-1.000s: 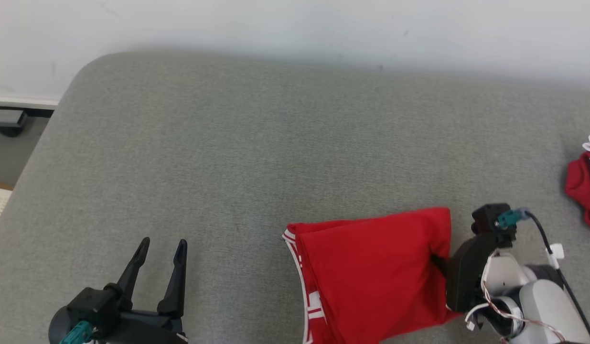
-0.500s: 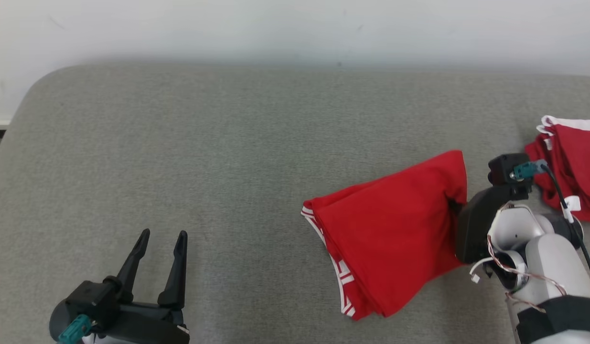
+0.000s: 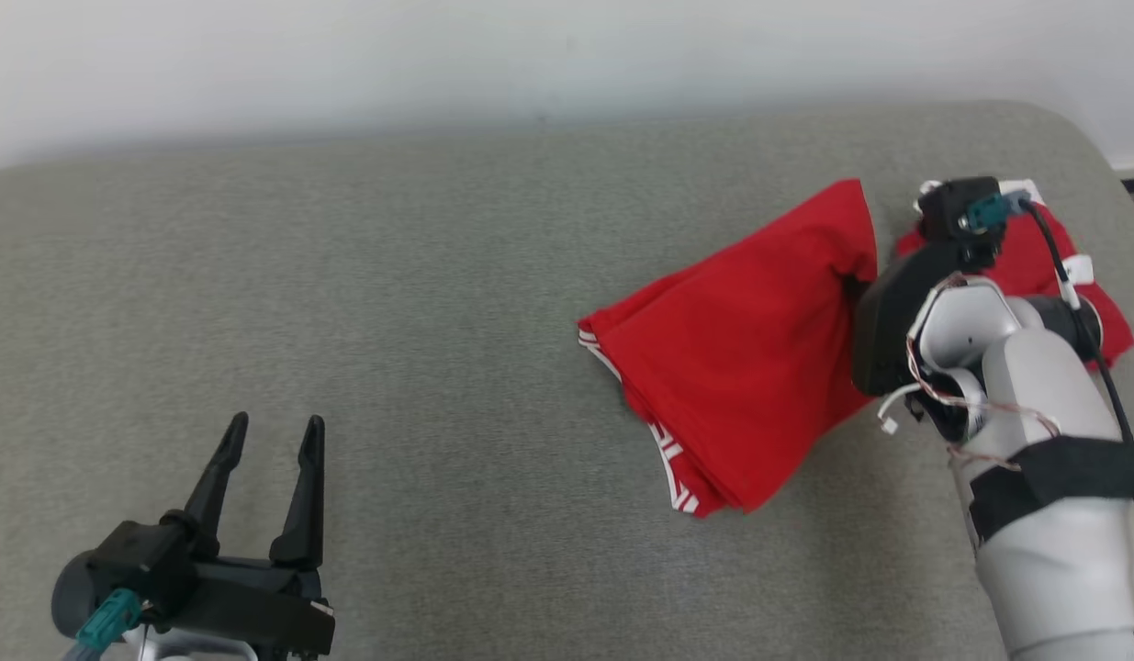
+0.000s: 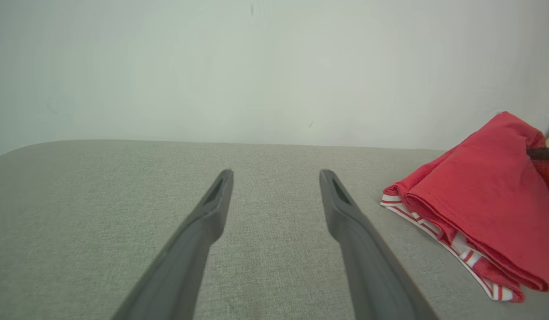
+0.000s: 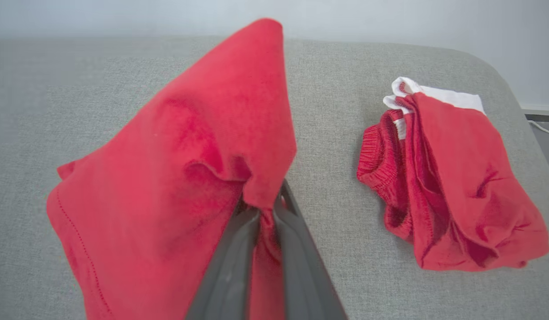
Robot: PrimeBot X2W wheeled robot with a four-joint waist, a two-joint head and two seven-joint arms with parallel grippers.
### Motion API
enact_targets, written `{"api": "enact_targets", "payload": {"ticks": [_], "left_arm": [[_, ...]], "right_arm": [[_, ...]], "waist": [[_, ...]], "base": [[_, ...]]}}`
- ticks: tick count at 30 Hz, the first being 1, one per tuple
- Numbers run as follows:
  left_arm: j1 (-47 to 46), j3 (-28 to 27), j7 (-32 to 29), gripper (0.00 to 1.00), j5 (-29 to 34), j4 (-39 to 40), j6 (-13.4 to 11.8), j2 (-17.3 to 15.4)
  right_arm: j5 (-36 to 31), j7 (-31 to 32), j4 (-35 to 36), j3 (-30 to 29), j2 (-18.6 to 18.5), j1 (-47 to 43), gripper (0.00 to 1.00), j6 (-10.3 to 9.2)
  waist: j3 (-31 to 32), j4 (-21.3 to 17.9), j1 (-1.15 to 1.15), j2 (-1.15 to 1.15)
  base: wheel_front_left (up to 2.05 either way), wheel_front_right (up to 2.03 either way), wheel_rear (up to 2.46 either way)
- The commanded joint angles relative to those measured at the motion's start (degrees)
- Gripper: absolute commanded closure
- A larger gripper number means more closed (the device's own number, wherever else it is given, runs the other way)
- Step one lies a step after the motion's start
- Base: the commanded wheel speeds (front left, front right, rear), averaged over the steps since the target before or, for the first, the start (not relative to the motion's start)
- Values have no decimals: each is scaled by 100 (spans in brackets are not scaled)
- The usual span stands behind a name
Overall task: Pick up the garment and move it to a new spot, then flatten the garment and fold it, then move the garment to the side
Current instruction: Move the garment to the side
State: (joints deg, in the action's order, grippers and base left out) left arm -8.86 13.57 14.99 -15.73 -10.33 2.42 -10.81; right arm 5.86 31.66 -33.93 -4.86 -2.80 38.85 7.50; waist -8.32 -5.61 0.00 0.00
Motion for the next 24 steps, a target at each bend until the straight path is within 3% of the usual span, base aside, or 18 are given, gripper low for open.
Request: {"api": "enact_targets", "payload": {"ticks": [1, 10, 24], "left_arm": [[-66, -15, 27, 0, 56, 54, -36, -39], [-161, 57, 8, 0, 85, 115, -10, -110], [-186, 107, -28, 0, 36, 165, -46, -184]], "right_arm": [[-61, -84, -167, 2, -25, 244, 100, -2], [-504, -323, -898, -197, -23, 1216, 100, -1], [-1214, -207, -1023, -859, -383, 1749, 100, -1]], "waist": [[-147, -232, 0, 0], [-403, -567, 0, 0], [-472, -712, 0, 0]], "base": [[0, 0, 0], [0, 0, 0], [0, 0, 0]]}}
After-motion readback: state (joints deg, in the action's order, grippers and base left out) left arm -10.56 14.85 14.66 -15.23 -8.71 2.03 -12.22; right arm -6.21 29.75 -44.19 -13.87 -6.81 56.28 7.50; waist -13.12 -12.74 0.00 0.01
